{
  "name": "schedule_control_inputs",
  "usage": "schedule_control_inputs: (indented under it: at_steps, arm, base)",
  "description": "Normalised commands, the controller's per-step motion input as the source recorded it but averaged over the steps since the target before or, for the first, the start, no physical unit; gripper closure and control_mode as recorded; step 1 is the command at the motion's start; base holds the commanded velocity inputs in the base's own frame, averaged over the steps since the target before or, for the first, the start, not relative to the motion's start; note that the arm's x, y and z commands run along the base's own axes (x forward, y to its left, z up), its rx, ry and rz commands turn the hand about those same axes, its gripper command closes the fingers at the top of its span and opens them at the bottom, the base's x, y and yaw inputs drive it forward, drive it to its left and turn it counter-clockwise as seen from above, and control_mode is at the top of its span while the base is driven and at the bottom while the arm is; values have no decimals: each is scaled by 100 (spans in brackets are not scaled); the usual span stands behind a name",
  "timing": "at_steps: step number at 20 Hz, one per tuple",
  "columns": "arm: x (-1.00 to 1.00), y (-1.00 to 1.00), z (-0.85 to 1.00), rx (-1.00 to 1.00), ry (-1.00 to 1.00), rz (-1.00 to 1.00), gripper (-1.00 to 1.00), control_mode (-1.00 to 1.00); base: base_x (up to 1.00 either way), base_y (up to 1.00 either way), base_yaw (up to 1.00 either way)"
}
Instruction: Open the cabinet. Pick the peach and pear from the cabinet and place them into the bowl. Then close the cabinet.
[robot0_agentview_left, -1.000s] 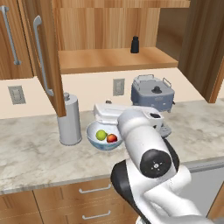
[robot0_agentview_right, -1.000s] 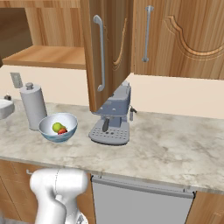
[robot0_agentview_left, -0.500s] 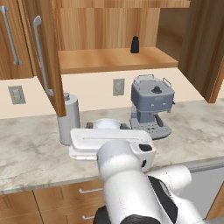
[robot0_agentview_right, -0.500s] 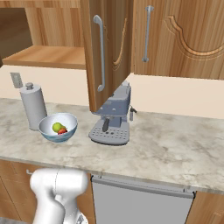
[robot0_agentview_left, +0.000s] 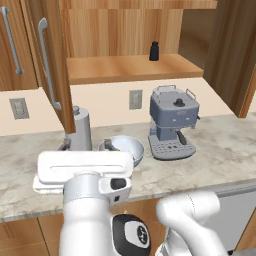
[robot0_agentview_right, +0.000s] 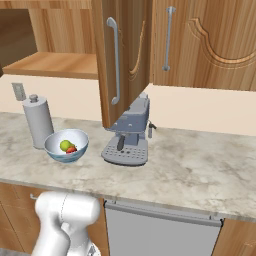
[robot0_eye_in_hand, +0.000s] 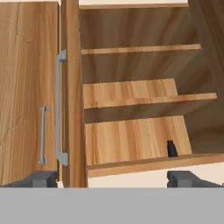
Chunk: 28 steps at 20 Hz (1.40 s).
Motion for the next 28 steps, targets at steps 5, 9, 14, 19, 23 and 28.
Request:
schedule_control_inputs:
  at_steps: [5,9,14,19,23,28]
  arm:
    - [75,34,0,-12,-13,-25,-100,-100]
    - [68,43,0,-3,-12,-34,-100,-100]
    - [35,51,0,0,-14,-34,-100,-100]
    - [3,15,0,4,-5,-5,-100,-100]
    - [52,13,0,19,-2,-10,-100,-100]
    - [70,18,-1,20,-3,-14,-100,-100]
  base:
    - [0,0,0]
    - [0,0,0]
    - [0,0,0]
    - [0,0,0]
    - [0,0,0]
    - [0,0,0]
